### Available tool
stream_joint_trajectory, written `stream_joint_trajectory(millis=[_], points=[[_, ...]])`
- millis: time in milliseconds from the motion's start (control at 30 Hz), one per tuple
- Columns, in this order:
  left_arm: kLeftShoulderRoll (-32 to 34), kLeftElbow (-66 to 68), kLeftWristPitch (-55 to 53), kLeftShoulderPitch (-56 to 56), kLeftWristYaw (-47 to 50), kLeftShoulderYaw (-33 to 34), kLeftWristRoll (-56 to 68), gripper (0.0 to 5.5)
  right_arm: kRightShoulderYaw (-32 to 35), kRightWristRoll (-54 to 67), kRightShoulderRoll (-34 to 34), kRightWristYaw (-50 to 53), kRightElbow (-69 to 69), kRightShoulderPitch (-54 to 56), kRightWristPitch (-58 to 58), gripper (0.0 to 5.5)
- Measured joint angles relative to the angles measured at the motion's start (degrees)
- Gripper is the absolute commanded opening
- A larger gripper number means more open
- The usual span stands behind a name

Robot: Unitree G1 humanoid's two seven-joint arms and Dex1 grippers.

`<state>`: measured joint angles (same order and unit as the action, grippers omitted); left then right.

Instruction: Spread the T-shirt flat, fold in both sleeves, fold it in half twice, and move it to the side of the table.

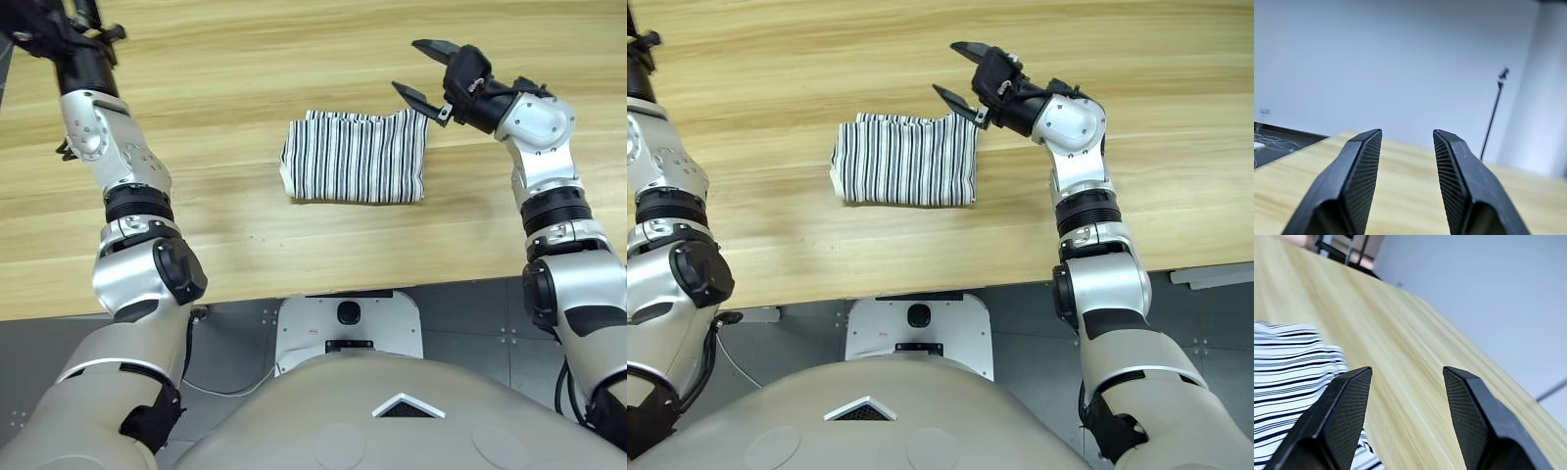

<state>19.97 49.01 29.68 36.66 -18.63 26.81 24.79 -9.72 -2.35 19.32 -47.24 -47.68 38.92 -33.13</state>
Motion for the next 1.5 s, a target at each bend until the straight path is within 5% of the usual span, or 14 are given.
stream_joint_trajectory(millis=[267, 567, 733, 967, 1333, 1500], points=[[-10.56, -31.39, -4.81, -13.23, 9.61, 0.02, 4.33, 1.96, -12.90, -17.60, -4.99, 6.72, -10.60, 10.48, 7.18, 2.68], [-13.72, -37.51, -6.88, -15.66, 12.46, -1.88, 3.19, 1.96, -28.31, -34.96, -8.65, 16.09, -23.08, 17.66, 7.00, 2.68], [-14.39, -38.21, -6.60, -16.52, 12.91, -2.11, 2.36, 1.96, -40.25, -49.28, 3.88, 17.29, -27.41, 22.18, 9.94, 2.68], [-14.44, -38.21, -5.59, -16.56, 12.92, -1.71, 2.32, 1.96, -47.24, -60.32, 14.85, 22.89, -31.49, 21.44, 21.34, 2.68], [-14.45, -37.70, -4.70, -16.71, 12.18, -1.97, 2.23, 1.96, -33.09, -50.71, 14.77, 57.88, -29.28, 26.02, 28.16, 2.68], [-11.52, -39.02, -3.93, -21.67, 12.20, -5.33, -9.44, 1.96, -12.58, -23.01, 13.05, 57.72, -5.42, 16.02, 11.90, 2.68]])
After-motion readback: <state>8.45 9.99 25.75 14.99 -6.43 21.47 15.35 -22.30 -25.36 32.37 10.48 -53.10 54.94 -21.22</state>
